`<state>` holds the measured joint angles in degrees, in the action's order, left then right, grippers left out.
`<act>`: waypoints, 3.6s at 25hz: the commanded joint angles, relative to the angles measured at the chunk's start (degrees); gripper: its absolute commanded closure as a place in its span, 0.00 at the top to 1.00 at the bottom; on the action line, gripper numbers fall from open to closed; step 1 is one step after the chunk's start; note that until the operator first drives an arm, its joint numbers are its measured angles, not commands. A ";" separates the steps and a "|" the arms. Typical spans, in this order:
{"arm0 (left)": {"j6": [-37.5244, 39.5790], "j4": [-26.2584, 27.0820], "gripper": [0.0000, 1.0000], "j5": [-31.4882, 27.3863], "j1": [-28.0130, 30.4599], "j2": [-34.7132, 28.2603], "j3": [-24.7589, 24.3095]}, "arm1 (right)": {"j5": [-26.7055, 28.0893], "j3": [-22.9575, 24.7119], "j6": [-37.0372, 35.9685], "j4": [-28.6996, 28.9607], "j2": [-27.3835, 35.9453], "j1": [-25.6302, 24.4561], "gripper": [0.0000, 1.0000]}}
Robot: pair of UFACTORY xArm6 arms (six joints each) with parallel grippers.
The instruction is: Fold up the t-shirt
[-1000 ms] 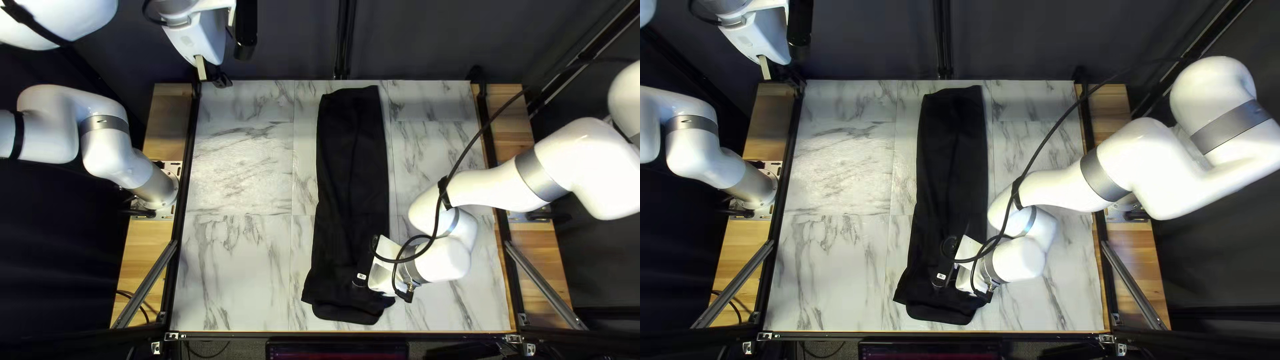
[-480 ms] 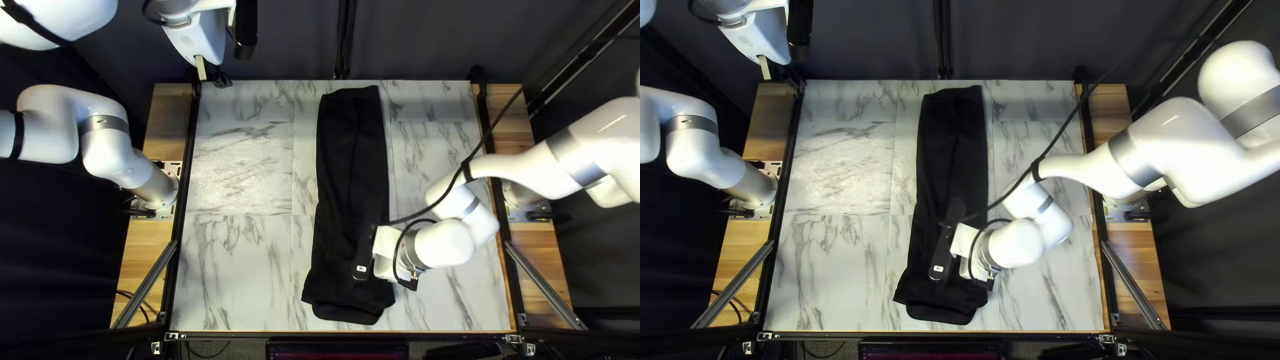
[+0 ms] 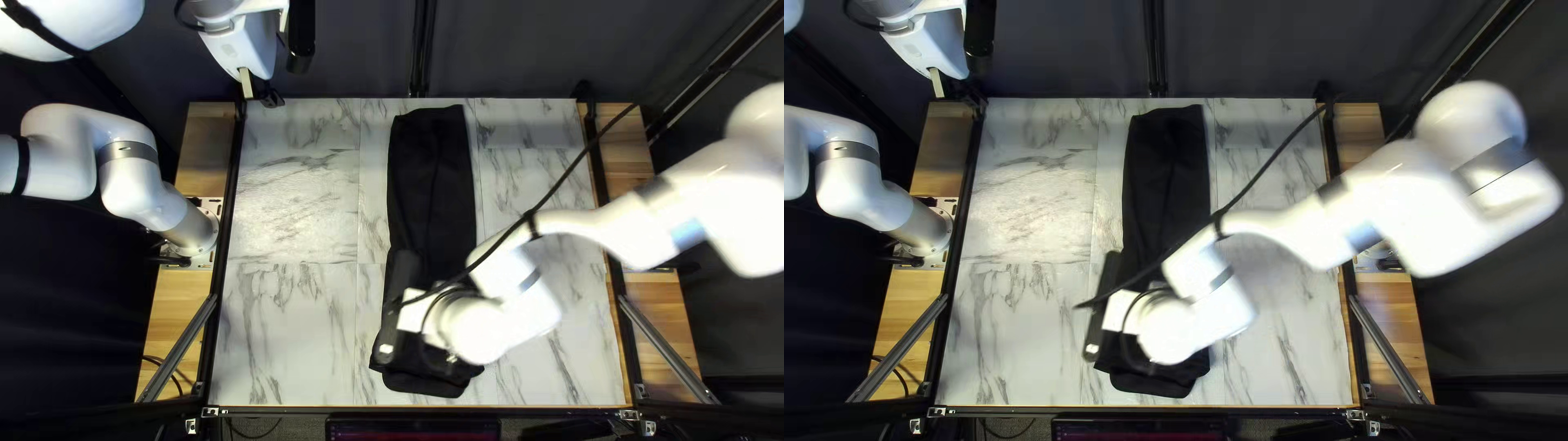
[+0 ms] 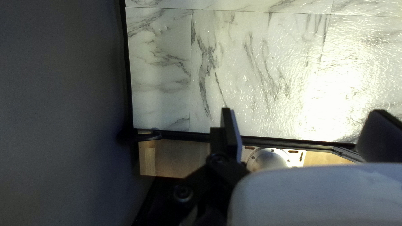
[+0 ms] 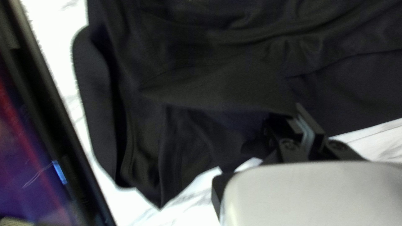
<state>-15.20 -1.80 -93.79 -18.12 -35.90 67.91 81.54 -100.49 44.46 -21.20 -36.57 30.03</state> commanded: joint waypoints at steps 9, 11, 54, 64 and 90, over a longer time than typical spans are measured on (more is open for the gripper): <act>0.00 0.00 1.00 0.00 0.00 0.00 0.00 | 28.02 -18.13 11.56 -2.01 -9.84 1.13 0.00; 0.00 0.00 1.00 0.00 0.00 0.00 0.00 | 38.61 -33.19 12.68 -3.74 -19.04 1.10 0.00; 0.00 0.00 1.00 0.00 0.00 0.00 0.00 | 1.90 10.80 18.02 -3.66 9.68 1.59 0.00; 0.00 0.00 1.00 0.00 0.00 0.00 0.00 | -6.71 7.52 16.33 -9.63 3.99 3.12 0.00; 0.00 0.00 1.00 0.00 0.00 0.00 0.00 | -11.54 0.86 13.62 -14.19 -0.63 3.27 1.00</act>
<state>-15.20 -1.80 -93.79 -18.12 -35.90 67.91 69.46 -99.77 58.06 -36.05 -37.43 33.15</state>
